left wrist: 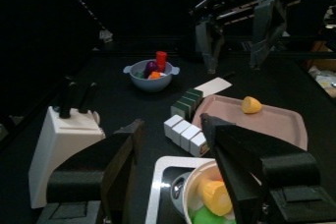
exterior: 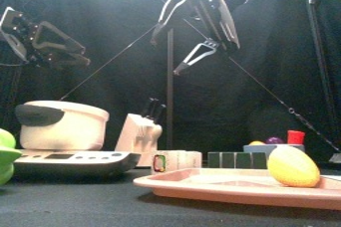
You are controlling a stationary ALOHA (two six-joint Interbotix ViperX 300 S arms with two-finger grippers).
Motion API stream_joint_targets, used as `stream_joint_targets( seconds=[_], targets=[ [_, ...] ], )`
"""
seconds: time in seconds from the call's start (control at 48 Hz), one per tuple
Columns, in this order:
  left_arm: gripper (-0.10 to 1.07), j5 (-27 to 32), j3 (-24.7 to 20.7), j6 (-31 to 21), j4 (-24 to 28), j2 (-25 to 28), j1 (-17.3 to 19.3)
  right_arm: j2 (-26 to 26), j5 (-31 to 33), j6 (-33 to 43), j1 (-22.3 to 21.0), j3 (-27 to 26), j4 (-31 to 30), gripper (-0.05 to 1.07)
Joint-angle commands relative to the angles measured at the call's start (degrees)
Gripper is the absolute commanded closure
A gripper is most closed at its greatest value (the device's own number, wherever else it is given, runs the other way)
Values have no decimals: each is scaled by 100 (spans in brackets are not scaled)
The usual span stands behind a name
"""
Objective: Grab corn top
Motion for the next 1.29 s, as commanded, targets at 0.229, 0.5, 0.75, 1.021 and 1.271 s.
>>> stream_joint_targets(
  seconds=[0.229,0.5,0.75,1.021,1.271],
  targets=[
    [10,-18,-70,0,18,9,0,-211,-9,0,-9,-26,9,3],
    [10,-18,-62,9,18,9,0,-246,0,-9,62,97,281,3],
    [10,-18,-53,0,18,9,0,-369,554,-44,413,457,1327,3],
    [10,-18,-35,-9,9,9,-62,-237,1459,-35,984,606,2602,3],
    [10,-18,-9,-9,0,9,-70,158,1758,-9,1327,492,3085,3]
  ],
)
